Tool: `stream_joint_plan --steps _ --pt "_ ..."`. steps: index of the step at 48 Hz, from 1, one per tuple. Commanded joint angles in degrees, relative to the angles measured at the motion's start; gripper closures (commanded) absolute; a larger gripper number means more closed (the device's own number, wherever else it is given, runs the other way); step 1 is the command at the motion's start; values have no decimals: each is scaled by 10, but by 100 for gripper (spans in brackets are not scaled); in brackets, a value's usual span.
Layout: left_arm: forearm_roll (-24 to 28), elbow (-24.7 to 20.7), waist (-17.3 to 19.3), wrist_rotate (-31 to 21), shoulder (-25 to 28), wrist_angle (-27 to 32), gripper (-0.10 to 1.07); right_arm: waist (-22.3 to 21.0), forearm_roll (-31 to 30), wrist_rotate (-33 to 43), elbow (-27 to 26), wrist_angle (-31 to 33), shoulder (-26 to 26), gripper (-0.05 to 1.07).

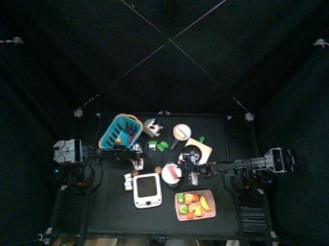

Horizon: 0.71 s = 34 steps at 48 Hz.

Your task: Grab apple half

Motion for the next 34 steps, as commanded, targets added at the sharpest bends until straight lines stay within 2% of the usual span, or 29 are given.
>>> stream_joint_plan --steps 1,10,19,34 --pt "1 -14 -4 -1 -27 11 20 -4 1 1 -12 1 -9 11" --pt "1 -20 -33 -2 -56 28 20 -4 1 1 -12 2 -9 11" --pt "1 -21 -53 -4 -62 28 20 -4 1 1 -12 2 -8 11" --pt "-5 -20 -62 -3 -63 28 20 -4 1 1 -12 2 -9 11"
